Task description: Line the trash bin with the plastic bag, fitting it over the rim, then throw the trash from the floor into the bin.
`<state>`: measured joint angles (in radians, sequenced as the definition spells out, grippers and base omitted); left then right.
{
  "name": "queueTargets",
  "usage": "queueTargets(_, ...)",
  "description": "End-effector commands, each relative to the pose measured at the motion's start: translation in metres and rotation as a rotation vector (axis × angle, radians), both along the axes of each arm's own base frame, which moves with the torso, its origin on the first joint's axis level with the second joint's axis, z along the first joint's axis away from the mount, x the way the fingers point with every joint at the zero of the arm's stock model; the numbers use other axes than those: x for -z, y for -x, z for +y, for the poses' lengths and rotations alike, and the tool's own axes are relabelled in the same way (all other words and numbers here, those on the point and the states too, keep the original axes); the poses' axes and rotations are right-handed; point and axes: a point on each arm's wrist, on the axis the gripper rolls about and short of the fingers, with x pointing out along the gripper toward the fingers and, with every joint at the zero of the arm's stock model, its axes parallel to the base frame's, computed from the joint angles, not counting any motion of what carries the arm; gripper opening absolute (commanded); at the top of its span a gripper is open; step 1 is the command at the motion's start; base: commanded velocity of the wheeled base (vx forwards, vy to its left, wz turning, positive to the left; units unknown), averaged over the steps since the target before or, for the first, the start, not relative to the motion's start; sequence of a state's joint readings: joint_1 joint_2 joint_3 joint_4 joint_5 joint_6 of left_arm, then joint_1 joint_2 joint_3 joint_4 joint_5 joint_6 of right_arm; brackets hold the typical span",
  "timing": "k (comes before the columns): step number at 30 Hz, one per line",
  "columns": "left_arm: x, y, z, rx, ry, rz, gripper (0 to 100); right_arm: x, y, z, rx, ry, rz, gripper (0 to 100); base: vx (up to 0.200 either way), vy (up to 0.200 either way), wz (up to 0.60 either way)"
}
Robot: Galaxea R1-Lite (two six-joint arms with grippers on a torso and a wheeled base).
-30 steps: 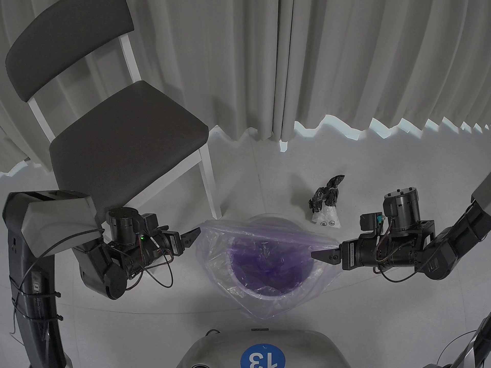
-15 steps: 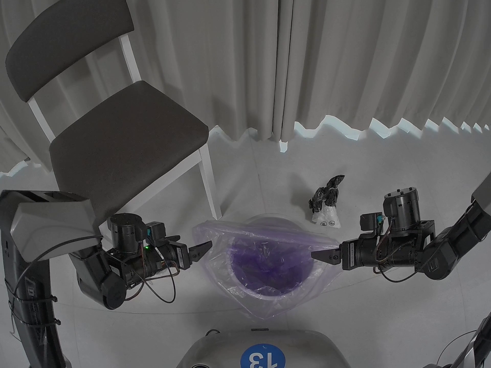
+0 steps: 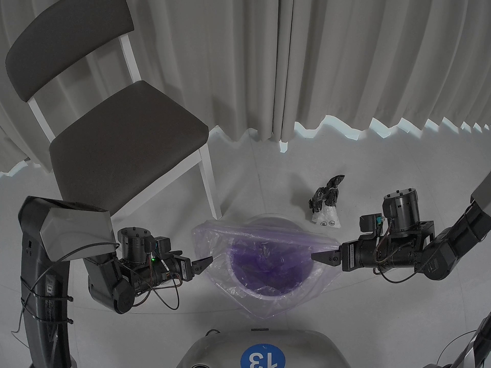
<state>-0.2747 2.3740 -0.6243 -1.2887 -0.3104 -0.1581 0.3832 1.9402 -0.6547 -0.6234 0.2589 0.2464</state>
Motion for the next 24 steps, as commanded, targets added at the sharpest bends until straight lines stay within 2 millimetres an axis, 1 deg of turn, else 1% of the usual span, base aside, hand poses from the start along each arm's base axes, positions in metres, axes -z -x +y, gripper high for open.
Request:
queueTargets(1, -0.029, 0.004, -0.002, 0.004, 0.022, -0.072, 100, -0.005, 0.002, -0.001, 0.000, -0.005, -0.013, 100, 0.000, 0.000, 0.00)
queueTargets(2, -0.036, 0.007, -0.002, 0.009, 0.028, -0.086, 100, -0.005, 0.002, -0.001, -0.001, -0.004, -0.011, 100, 0.000, 0.000, 0.00)
queueTargets(3, -0.036, 0.007, -0.002, 0.009, 0.028, -0.086, 100, -0.005, 0.002, -0.001, -0.001, -0.004, -0.011, 100, 0.000, 0.000, 0.00)
queueTargets(4, -0.048, 0.014, -0.005, 0.022, 0.037, -0.107, 100, -0.009, 0.002, 0.002, -0.009, -0.008, -0.024, 100, 0.000, 0.000, 0.00)
queueTargets(6, -0.055, 0.018, -0.007, 0.029, 0.043, -0.122, 100, -0.014, 0.004, 0.011, -0.036, -0.014, -0.041, 100, 0.000, 0.000, 0.00)
queueTargets(8, -0.065, 0.020, -0.007, 0.033, 0.049, -0.148, 100, -0.026, 0.000, 0.018, -0.060, 0.012, -0.048, 100, 0.000, 0.000, 0.00)
queueTargets(11, -0.072, 0.021, -0.008, 0.037, 0.056, -0.168, 100, -0.047, -0.005, 0.022, -0.059, 0.119, -0.025, 100, 0.000, 0.000, 0.00)
queueTargets(13, -0.079, 0.023, -0.008, 0.040, 0.060, -0.190, 100, -0.058, -0.009, 0.030, -0.054, 0.237, 0.002, 100, 0.000, 0.000, 0.00)
queueTargets(15, -0.086, 0.024, -0.008, 0.042, 0.065, -0.210, 100, -0.066, -0.014, 0.038, -0.063, 0.304, -0.034, 100, 0.000, 0.000, 0.00)
queueTargets(16, -0.086, 0.024, -0.008, 0.042, 0.065, -0.210, 100, -0.066, -0.014, 0.038, -0.063, 0.304, -0.034, 100, 0.000, 0.000, 0.00)
queueTargets(17, -0.093, 0.027, -0.011, 0.052, 0.072, -0.229, 100, -0.064, -0.023, 0.044, -0.092, 0.378, -0.084, 100, 0.000, 0.000, 0.00)
queueTargets(19, -0.096, 0.029, -0.011, 0.053, 0.074, -0.238, 100, -0.062, -0.030, 0.047, -0.128, 0.446, -0.130, 100, 0.000, 0.000, 0.00)
queueTargets(21, -0.100, 0.033, -0.012, 0.059, 0.076, -0.242, 100, -0.056, -0.040, 0.051, -0.180, 0.521, -0.174, 100, 0.000, 0.000, 0.00)
queueTargets(24, -0.102, 0.035, -0.013, 0.062, 0.078, -0.248, 100, -0.052, -0.045, 0.054, -0.217, 0.547, -0.213, 100, 0.000, 0.000, 0.00)
